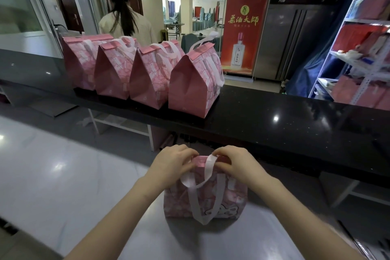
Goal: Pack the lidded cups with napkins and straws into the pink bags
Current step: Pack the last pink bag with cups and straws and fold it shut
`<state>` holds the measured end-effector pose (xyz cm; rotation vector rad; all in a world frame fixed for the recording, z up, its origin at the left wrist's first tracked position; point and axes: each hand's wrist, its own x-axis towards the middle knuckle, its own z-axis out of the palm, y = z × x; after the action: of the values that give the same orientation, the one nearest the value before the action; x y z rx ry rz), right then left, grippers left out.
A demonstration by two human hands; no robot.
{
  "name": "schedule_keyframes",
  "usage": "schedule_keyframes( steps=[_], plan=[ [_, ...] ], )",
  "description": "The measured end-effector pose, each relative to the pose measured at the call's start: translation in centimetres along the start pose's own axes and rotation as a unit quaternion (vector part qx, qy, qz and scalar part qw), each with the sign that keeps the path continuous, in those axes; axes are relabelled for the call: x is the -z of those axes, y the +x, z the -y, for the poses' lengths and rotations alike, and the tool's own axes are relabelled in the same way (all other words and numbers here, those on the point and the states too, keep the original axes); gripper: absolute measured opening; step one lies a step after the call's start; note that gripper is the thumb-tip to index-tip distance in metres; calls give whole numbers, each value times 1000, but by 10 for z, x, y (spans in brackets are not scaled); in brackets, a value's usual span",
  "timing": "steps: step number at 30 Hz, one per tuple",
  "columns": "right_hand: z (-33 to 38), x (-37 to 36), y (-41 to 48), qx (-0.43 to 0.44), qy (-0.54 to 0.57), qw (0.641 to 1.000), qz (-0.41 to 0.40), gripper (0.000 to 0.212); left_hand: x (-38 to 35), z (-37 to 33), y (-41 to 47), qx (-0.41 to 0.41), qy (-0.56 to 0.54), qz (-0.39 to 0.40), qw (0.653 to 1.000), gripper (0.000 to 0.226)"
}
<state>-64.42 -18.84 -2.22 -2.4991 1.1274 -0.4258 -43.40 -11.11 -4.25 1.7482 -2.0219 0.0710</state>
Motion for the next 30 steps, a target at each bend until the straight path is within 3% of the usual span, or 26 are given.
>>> schedule_keyframes(
  steps=[5,12,15,17,19,22,27,30],
  plan=[
    [-1,-10,0,-18,29,999,-10,30,-11,-9,4,16,9,-22,1000,23],
    [-2,-22,1,-1,1,998,-67,11,-17,-14,4,19,14,-36,999,8],
    [-7,-12,4,-2,29,1000,2,13,-16,-11,2,22,3,-39,999,9],
    [-12,3,6,-10,47,995,93,27,-16,-10,-1,10,-5,-40,999,12],
    [-16,16,8,-20,67,990,124,41,-17,-11,-3,-5,-10,-42,999,17],
    [-9,17,8,-23,88,992,87,33,-19,-14,-1,-21,-9,-57,998,21],
    [6,-18,6,22,-36,999,19,23,-24,-24,7,-1,-21,-67,998,14],
    [6,-25,9,25,-49,998,-27,19,-28,-24,8,13,-9,-80,997,13]
  ],
)
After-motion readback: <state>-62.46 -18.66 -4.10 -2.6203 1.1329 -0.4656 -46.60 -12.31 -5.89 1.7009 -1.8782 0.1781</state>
